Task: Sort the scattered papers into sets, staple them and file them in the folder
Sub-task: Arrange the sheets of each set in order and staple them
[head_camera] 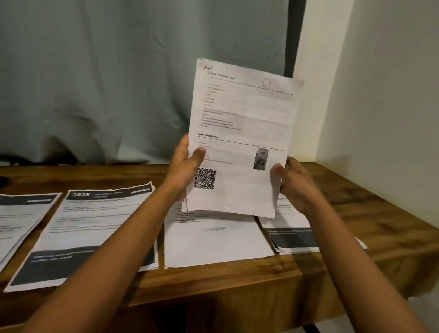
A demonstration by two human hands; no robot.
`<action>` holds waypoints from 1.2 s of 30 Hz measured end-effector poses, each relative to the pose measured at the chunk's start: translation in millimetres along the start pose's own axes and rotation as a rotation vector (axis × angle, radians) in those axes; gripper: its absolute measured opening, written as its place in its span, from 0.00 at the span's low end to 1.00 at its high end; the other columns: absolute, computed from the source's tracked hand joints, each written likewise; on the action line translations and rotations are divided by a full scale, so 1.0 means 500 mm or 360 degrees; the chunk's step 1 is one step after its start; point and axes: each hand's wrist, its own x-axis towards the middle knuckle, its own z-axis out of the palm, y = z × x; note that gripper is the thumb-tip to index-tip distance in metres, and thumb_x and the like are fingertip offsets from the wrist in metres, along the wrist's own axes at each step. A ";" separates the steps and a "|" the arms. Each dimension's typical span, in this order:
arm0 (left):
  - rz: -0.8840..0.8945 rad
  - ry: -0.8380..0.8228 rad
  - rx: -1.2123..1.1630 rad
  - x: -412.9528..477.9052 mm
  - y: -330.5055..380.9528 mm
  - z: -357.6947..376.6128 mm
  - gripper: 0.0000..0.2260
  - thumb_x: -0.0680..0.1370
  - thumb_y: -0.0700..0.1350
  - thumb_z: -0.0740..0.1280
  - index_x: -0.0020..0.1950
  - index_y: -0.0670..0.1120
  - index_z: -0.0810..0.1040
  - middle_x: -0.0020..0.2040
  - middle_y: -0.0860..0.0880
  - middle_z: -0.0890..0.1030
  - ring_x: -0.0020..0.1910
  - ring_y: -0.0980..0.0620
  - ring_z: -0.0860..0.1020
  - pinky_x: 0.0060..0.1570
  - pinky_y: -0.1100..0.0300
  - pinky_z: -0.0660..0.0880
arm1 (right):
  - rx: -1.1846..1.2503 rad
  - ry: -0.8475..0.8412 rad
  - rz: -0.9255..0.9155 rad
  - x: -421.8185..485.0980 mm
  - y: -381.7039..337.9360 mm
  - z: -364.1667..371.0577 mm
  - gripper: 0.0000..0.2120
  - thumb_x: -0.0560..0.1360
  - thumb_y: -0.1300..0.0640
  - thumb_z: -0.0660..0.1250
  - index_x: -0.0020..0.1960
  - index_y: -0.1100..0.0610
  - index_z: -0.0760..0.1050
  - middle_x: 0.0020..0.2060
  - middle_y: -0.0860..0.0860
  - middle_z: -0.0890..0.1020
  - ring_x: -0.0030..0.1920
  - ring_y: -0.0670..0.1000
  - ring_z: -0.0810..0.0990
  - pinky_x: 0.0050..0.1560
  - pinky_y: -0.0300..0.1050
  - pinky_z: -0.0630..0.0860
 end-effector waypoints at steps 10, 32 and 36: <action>0.0055 0.0266 0.0223 -0.070 -0.092 -0.014 0.14 0.83 0.46 0.58 0.68 0.46 0.68 0.56 0.57 0.77 0.53 0.63 0.77 0.49 0.68 0.74 | -0.0127 0.0208 -0.0192 -0.037 0.101 0.050 0.11 0.82 0.62 0.55 0.61 0.54 0.71 0.54 0.48 0.77 0.53 0.47 0.76 0.46 0.35 0.72; -0.0524 0.0332 -0.0137 0.047 -0.063 0.169 0.11 0.82 0.38 0.55 0.64 0.45 0.69 0.60 0.46 0.78 0.53 0.46 0.78 0.54 0.49 0.77 | 0.1135 0.0246 0.0344 -0.076 0.102 -0.101 0.08 0.77 0.64 0.64 0.56 0.60 0.73 0.53 0.58 0.82 0.55 0.59 0.80 0.47 0.55 0.82; -0.0632 0.0243 -0.0215 0.032 -0.076 0.247 0.11 0.83 0.38 0.54 0.63 0.45 0.69 0.58 0.46 0.76 0.53 0.45 0.77 0.53 0.47 0.77 | 0.1115 0.0385 0.0177 -0.085 0.117 -0.096 0.12 0.79 0.65 0.61 0.61 0.56 0.70 0.55 0.54 0.82 0.53 0.56 0.82 0.48 0.59 0.80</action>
